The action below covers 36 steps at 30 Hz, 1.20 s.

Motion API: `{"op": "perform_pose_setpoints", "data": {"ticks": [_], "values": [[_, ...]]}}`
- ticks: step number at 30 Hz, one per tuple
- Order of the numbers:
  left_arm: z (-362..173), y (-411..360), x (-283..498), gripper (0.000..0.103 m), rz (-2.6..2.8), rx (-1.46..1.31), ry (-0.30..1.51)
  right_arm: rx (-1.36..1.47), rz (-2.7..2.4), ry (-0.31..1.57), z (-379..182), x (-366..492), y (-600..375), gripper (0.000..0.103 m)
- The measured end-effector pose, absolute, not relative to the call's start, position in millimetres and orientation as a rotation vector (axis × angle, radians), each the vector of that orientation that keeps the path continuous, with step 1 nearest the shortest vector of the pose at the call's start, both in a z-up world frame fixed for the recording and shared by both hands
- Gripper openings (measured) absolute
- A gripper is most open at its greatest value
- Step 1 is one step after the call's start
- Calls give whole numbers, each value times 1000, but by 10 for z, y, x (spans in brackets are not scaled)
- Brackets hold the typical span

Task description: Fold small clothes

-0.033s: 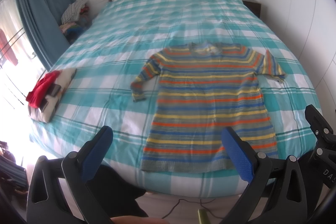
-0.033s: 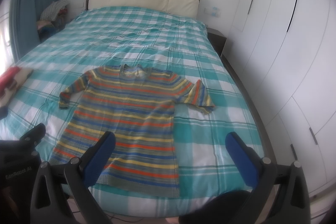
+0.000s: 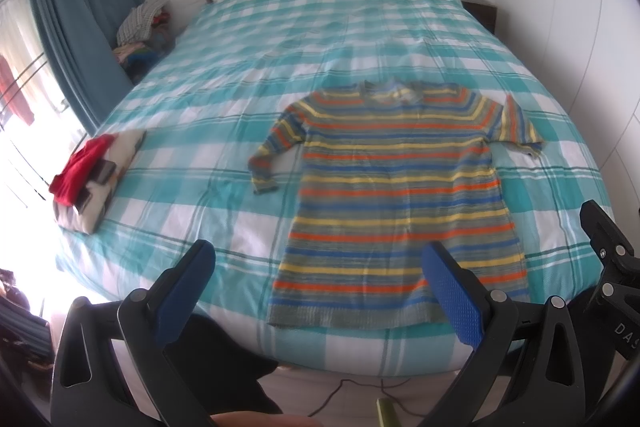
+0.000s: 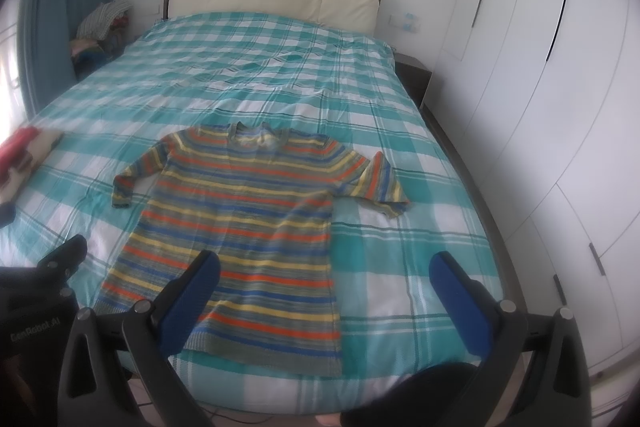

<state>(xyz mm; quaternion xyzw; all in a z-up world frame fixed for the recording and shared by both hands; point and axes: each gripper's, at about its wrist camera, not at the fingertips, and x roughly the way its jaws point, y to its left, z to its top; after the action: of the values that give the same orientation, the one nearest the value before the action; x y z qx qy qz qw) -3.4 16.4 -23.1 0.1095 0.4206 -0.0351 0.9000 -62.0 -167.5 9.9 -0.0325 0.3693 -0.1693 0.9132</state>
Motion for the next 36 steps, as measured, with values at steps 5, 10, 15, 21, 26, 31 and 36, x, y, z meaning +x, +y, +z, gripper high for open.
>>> {"op": "perform_pose_setpoints", "data": {"ticks": [5,10,15,21,26,31,36], "values": [[-231,167,-35,103,-74,228,873,-70,-346,768,123,-643,-1631,103],[-232,174,-44,103,-73,230,871,-68,-344,771,109,-646,-1635,103],[-255,183,-75,103,-72,230,875,-67,-344,769,99,-640,-1636,103],[-277,182,-86,103,-73,229,878,-68,-343,770,90,-637,-1635,103],[-321,173,-94,103,-72,228,882,-65,-342,770,71,-635,-1642,103],[-322,170,-92,103,-75,227,883,-62,-341,772,64,-635,-1645,103],[-361,135,-102,103,-76,228,889,-63,-338,772,62,-627,-1662,103]]}}
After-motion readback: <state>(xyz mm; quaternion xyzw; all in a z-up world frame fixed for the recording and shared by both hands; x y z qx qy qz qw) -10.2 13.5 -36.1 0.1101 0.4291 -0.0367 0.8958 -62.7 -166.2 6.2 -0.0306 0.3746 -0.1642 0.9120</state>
